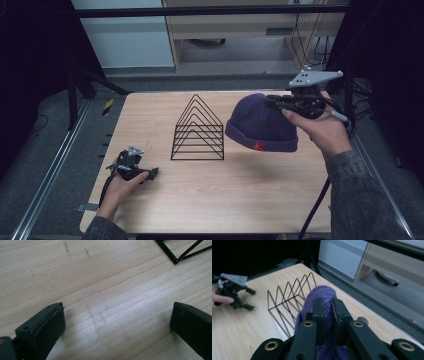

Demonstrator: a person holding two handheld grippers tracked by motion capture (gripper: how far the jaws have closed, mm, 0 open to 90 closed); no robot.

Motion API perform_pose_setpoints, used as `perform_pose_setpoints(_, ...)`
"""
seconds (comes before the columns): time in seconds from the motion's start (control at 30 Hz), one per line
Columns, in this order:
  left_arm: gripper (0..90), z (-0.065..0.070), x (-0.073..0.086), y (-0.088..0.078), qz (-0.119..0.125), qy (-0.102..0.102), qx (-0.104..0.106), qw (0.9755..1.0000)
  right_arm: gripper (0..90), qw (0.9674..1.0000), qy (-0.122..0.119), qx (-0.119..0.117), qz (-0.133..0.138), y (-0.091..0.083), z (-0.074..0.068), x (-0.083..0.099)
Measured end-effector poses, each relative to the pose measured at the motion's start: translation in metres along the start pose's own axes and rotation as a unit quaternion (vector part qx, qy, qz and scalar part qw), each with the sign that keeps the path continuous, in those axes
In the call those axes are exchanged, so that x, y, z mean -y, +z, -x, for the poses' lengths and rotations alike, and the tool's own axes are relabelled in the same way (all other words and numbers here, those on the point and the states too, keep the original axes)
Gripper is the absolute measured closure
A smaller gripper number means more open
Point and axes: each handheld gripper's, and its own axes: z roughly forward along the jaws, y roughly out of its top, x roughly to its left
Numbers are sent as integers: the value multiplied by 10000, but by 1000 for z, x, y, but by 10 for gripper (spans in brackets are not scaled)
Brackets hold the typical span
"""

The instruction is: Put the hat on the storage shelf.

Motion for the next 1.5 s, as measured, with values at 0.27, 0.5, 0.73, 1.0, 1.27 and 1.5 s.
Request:
perform_pose_setpoints(0.27,0,-1,0,0,3,37,27,10000,820,9999,6,39,115,4,7,-28)
perform_pose_setpoints(0.5,53,-1,-2,-3,59,74,-64,9999,820,9998,-141,83,114,8,5,-48)
perform_pose_setpoints(0.73,57,11,-10,-24,469,347,135,9982,820,9995,-227,-18,206,16,-2,-62)
perform_pose_setpoints(1.0,71,22,-54,-72,1169,665,363,9902,820,9987,-372,-181,303,32,-12,-81)
perform_pose_setpoints(1.27,61,26,-107,-108,1402,1053,538,9830,821,9974,-440,-411,389,57,-26,-103)
perform_pose_setpoints(1.5,58,14,-134,-122,1654,991,804,9779,821,9955,-578,-656,377,82,-38,-121)
